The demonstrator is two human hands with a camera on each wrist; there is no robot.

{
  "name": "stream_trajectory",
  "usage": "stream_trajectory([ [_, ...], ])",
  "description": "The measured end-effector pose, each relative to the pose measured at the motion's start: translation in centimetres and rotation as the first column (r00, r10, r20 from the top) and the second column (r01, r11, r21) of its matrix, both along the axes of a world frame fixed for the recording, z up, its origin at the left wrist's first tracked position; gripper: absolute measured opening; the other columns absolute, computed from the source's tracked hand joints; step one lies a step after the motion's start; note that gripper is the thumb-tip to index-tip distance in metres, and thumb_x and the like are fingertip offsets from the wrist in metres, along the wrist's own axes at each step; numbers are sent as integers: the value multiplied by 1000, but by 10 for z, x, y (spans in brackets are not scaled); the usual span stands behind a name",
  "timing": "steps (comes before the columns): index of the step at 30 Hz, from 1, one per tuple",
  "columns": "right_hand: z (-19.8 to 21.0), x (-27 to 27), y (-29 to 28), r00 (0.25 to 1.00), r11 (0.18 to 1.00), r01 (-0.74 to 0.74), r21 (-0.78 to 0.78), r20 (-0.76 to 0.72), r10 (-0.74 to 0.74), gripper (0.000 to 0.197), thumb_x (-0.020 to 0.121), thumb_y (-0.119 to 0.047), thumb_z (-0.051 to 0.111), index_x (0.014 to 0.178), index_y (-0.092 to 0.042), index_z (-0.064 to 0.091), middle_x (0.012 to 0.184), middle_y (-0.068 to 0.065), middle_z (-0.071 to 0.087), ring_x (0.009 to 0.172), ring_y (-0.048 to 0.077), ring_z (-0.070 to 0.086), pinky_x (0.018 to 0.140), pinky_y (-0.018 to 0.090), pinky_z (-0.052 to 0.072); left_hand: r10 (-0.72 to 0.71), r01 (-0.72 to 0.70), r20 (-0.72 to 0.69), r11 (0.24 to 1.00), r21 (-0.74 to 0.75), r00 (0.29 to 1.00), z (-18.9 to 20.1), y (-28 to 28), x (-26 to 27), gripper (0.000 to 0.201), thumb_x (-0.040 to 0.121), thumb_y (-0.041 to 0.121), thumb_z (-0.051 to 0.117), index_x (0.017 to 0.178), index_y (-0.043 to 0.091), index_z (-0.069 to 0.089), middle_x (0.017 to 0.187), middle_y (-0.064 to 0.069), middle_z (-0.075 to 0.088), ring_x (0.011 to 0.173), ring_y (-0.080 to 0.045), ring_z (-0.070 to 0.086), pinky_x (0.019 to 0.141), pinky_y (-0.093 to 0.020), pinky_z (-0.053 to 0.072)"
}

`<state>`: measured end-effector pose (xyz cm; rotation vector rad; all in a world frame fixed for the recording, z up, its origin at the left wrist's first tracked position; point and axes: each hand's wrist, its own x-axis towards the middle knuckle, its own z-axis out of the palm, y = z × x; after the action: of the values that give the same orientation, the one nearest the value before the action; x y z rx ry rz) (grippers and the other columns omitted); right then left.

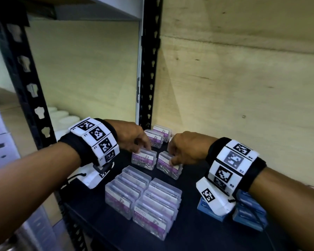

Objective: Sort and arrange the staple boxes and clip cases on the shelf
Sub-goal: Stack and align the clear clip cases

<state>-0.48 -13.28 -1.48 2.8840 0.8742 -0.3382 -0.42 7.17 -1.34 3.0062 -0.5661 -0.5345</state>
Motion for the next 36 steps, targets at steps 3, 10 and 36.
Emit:
stream_trajectory([
  [3, -1, -14, -2, 1000, 1000, -3, 16, -14, 3, 33, 90, -44, 66, 105, -16, 70, 100, 1, 72, 90, 19, 66, 79, 33, 54, 1, -2, -42, 1000, -26, 999, 2, -2, -11, 36, 95, 23, 59, 128, 37, 58, 117, 15, 63, 100, -3, 58, 80, -21, 42],
  [10, 1, -40, -11, 997, 998, 1, 66, -73, 4, 33, 90, -46, 66, 110, -20, 69, 101, -4, 73, 91, 15, 66, 84, 34, 54, -1, -4, -84, 998, -63, 996, 6, -7, -35, 37, 97, 25, 57, 131, 38, 57, 125, 17, 62, 106, -3, 61, 92, -24, 46],
  [36, 7, -70, -17, 984, 993, 25, 116, -177, -4, 35, 96, -40, 58, 128, -25, 62, 115, -7, 68, 89, 8, 58, 91, 30, 50, -38, 37, -63, 999, -9, 997, 9, -13, -61, 37, 100, 23, 51, 134, 37, 56, 127, 18, 60, 104, 2, 52, 93, -22, 42],
])
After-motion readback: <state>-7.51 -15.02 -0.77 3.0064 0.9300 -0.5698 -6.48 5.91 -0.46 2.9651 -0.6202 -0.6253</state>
